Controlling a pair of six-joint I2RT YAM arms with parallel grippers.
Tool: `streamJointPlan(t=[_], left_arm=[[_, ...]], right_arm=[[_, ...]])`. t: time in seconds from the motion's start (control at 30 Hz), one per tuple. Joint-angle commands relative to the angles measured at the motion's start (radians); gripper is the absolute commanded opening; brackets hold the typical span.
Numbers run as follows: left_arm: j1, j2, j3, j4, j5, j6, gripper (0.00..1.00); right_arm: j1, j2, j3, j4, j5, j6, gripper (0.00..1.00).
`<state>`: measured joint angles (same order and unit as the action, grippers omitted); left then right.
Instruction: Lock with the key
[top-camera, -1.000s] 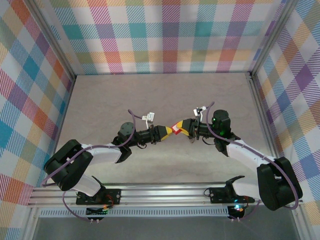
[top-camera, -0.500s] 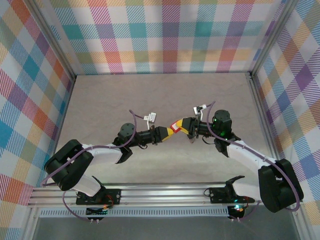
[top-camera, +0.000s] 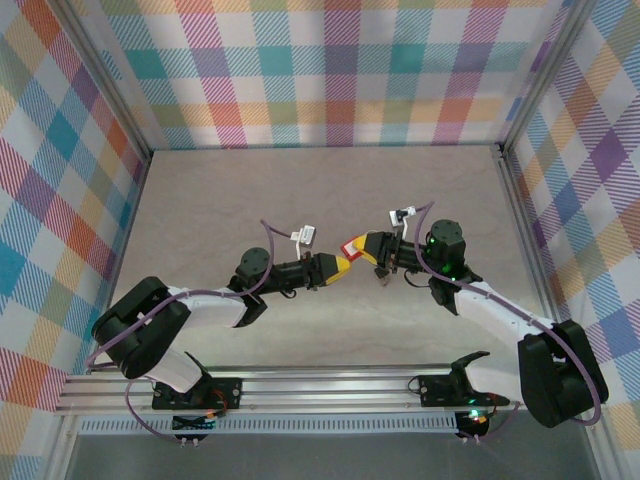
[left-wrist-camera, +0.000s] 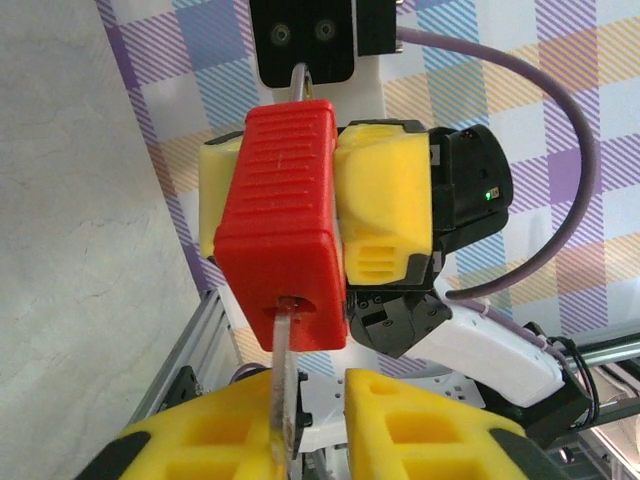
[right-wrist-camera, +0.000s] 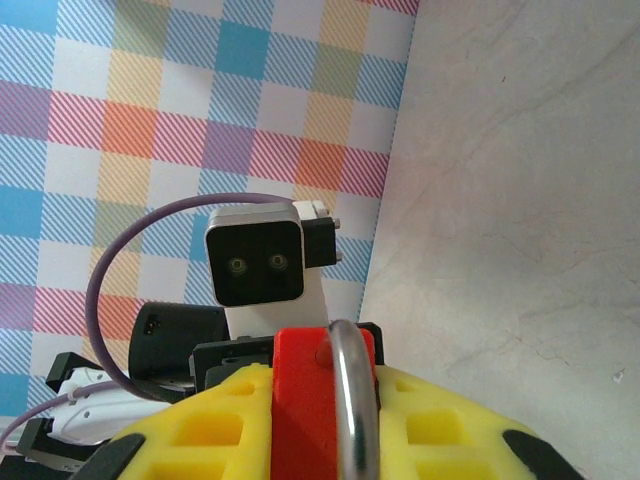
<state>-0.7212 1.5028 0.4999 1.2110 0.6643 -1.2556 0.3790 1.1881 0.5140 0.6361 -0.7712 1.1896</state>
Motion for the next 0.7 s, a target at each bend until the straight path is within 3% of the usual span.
streamJointPlan(t=[0.0,0.67], left_arm=[[0.017,-0.038,-0.001,0.091,-0.033,0.027,0.24],[0.040,-0.009,0.051,0.103,-0.121,0.043,0.20]], right_arm=[[-0.001,-0.015,-0.009,0.043,0.014,-0.025,0.00],[-0.002,-0.025,-0.014,0.046,0.017,-0.025,0.00]])
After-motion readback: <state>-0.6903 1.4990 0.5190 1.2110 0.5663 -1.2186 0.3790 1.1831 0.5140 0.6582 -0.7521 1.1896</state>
